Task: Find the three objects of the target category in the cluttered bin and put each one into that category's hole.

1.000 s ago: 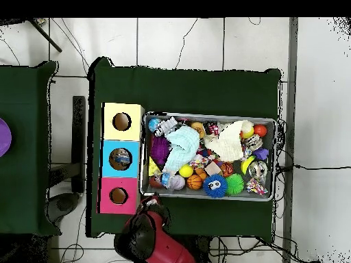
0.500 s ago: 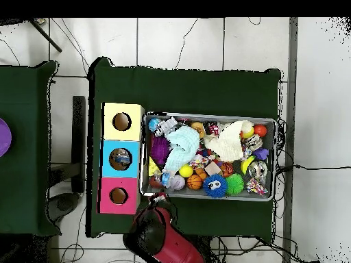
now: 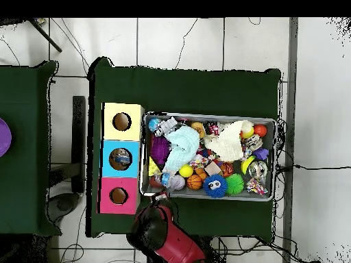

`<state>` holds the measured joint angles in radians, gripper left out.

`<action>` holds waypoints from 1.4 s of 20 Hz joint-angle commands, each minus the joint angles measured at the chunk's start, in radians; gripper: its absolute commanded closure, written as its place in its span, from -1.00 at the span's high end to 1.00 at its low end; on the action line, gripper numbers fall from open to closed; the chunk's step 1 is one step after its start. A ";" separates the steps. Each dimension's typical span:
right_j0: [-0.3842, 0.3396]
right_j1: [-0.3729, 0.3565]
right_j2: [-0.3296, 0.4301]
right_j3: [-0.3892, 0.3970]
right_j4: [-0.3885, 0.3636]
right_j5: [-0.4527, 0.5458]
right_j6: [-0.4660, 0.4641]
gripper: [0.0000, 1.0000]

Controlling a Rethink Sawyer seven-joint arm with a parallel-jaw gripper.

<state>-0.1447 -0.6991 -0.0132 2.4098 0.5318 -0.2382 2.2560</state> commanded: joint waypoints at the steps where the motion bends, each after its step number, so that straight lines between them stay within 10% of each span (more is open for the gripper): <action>1: -0.036 0.079 0.116 -0.174 0.001 -0.040 0.235 1.00; 28: -0.097 0.197 0.159 -0.267 -0.081 -0.085 0.224 1.00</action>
<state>-0.2160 -0.5559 0.0482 2.3113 0.4564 -0.2386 2.2560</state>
